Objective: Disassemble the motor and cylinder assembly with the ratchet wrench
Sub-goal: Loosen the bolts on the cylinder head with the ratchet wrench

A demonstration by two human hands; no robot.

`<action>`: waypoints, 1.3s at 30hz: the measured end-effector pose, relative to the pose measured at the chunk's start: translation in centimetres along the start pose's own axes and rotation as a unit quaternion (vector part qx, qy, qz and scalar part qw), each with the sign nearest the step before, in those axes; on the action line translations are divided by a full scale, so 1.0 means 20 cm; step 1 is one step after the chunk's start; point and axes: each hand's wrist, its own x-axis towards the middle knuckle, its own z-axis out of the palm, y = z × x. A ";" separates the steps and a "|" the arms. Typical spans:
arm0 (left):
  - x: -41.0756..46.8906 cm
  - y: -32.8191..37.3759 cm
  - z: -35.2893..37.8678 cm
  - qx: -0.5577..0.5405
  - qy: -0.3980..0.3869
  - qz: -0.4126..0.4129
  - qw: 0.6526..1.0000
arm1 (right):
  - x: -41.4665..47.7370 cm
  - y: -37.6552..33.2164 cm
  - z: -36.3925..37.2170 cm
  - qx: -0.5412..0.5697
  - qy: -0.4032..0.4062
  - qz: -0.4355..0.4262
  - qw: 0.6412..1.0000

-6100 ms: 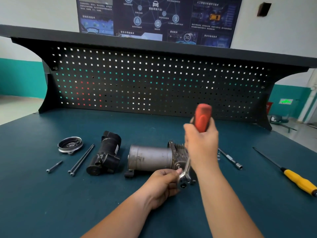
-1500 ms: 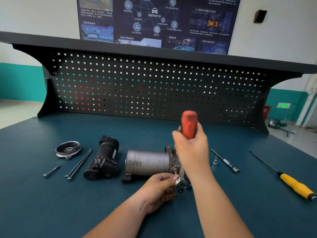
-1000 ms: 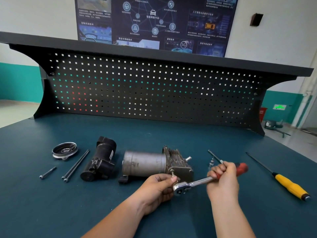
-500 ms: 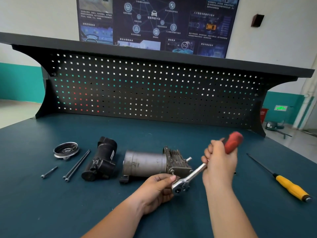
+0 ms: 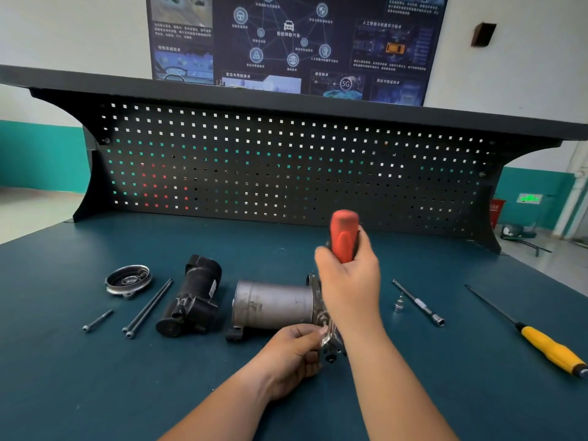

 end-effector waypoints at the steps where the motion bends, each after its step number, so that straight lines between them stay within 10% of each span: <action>1: 0.00 0.00 0.00 0.000 0.003 -0.002 1.000 | 0.02 0.01 -0.03 0.018 0.019 0.031 0.999; 9: 0.00 -0.01 0.01 0.005 -0.003 -0.001 1.000 | 0.08 0.14 -0.26 0.235 0.172 0.190 0.937; 19: 0.00 0.00 0.01 0.002 0.006 -0.001 1.000 | -0.07 0.42 -0.40 0.415 0.312 0.375 0.767; 28: -0.01 0.00 0.01 -0.002 -0.014 0.001 1.000 | 0.02 0.23 -0.32 0.315 0.297 0.213 0.876; 39: 0.00 0.01 0.00 -0.027 -0.017 0.010 0.999 | 0.06 0.06 -0.12 0.118 0.042 0.076 0.989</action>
